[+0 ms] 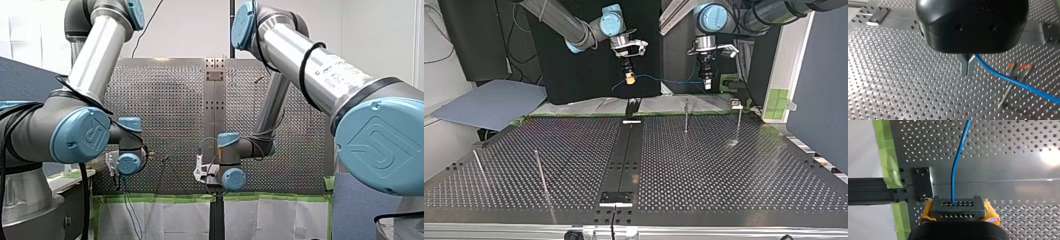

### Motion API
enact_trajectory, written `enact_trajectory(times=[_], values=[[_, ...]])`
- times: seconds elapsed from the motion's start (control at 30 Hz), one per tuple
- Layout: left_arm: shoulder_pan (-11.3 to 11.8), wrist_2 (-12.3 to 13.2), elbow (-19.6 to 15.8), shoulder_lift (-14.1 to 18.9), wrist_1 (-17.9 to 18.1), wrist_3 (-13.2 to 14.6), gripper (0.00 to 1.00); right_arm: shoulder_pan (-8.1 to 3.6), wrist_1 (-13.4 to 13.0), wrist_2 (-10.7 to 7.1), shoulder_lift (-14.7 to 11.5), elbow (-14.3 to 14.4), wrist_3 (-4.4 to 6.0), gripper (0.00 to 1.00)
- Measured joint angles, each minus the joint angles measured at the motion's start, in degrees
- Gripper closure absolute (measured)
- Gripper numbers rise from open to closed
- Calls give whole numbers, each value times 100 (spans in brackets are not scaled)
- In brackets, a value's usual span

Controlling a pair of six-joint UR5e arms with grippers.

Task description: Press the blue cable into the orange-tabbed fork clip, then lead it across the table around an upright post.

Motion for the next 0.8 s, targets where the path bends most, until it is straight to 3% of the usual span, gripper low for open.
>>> enact_trajectory(times=[0.37, 0.8], values=[[166, 44, 555, -591, 74, 8, 100, -49, 115, -67, 134, -244, -117, 100], [350, -48, 677, -1241, 160, 25, 100, -199, 300, 22, 145, -438, -105, 100]])
